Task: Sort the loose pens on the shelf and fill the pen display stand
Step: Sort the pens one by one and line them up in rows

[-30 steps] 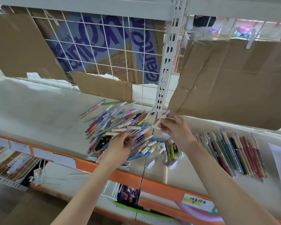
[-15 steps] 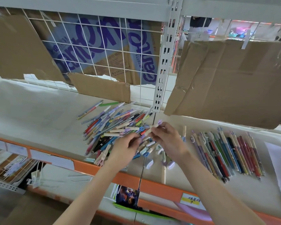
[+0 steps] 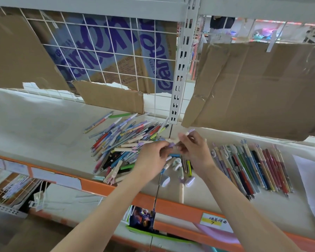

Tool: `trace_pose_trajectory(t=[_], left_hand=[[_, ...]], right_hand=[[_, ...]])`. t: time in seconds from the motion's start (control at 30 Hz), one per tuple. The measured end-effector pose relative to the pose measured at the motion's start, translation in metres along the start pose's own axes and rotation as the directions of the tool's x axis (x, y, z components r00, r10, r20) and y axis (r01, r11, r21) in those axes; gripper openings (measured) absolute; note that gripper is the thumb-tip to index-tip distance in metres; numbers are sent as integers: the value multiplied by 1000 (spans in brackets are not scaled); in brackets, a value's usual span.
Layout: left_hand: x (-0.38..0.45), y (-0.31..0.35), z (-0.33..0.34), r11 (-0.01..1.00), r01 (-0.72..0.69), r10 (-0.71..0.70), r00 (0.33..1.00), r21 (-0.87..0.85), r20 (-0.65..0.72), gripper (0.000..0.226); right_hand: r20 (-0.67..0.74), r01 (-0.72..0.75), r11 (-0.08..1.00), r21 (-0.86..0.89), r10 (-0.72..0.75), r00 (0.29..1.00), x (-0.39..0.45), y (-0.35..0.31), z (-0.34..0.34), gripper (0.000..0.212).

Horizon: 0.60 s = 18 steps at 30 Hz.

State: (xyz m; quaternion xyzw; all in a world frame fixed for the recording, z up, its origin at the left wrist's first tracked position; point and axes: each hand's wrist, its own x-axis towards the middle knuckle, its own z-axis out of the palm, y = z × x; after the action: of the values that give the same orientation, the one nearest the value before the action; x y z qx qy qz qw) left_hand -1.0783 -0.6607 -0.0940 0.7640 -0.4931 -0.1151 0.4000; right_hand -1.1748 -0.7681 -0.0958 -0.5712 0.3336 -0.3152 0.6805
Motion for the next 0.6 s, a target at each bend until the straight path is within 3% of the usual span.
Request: trace_pose_trajectory(t=[0.13, 0.2, 0.27, 0.5, 0.6], left_hand=[[-6, -13, 5, 999, -42, 41, 992, 6, 117, 19], [-8, -28, -2, 999, 25, -26, 998, 32, 59, 17], [-8, -42, -12, 991, 71, -66, 997, 115, -42, 11], [-9, -61, -21, 965, 74, -29, 983, 250, -181, 11], [-7, -68, -24, 939, 127, -40, 963, 321, -265, 11]], right_hand=[[-58, 106, 933, -344, -134, 989, 4, -8, -18, 19], [-26, 171, 771, -613, -236, 971, 8, -13, -34, 11], [18, 171, 582, -795, -258, 966, 9, -13, -49, 17], [-42, -30, 210, -977, -50, 998, 4, 7, -75, 22], [-46, -33, 167, -985, -71, 996, 3, 7, -73, 20]])
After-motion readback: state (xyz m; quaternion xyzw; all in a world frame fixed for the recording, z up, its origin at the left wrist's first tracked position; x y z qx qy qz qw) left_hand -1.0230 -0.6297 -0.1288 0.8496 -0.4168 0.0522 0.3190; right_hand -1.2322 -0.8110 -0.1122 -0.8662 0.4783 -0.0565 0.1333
